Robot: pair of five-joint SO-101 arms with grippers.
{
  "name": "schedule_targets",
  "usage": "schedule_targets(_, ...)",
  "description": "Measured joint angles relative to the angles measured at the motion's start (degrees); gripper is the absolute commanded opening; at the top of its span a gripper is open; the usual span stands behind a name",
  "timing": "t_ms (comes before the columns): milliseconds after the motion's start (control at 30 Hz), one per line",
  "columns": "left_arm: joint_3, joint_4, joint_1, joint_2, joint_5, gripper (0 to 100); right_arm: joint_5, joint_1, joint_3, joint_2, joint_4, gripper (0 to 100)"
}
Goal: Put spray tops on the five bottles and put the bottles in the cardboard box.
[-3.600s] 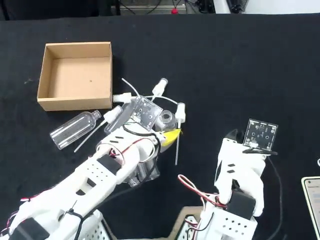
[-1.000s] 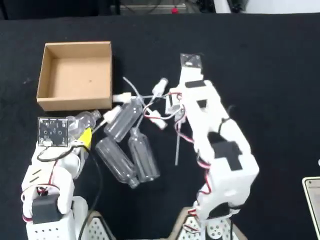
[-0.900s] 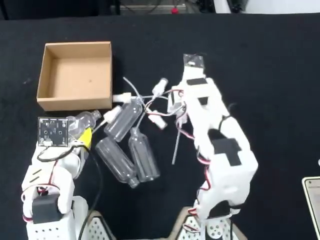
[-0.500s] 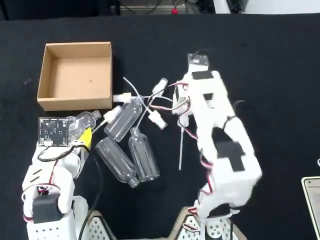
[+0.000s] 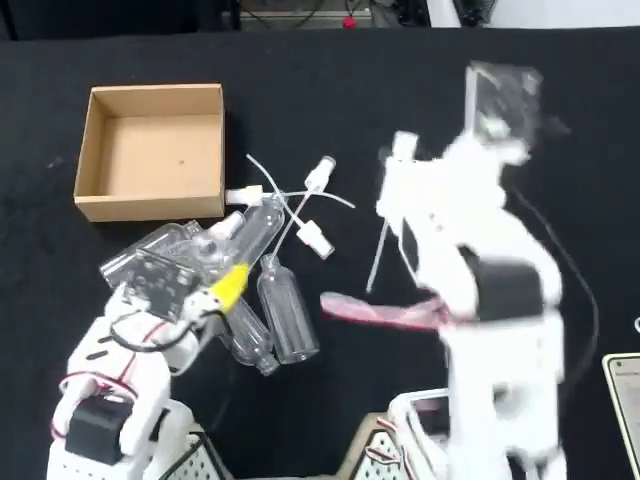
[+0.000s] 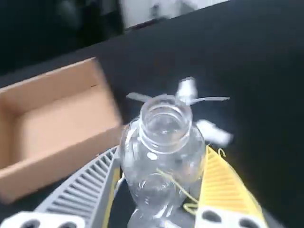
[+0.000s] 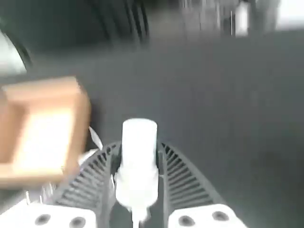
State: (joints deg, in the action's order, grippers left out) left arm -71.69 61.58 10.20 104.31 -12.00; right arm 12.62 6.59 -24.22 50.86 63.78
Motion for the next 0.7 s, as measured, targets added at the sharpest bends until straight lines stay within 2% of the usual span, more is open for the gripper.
schedule_targets(167,-3.69,-5.10,8.70,-0.18,0.00,22,0.00,0.09,-7.65,11.08,-10.11,1.2)
schedule_targets(333,-8.70,-5.98,15.65,-0.18,0.00,22,0.00,5.71,-13.36,16.70,-20.48,1.2)
schedule_targets(600,-11.25,-6.95,17.05,0.35,0.18,22,0.00,17.05,-17.76,23.12,-25.67,1.2)
schedule_targets(700,-11.25,-6.95,17.05,0.35,0.18,22,0.00,18.64,-21.98,22.95,-29.98,1.2)
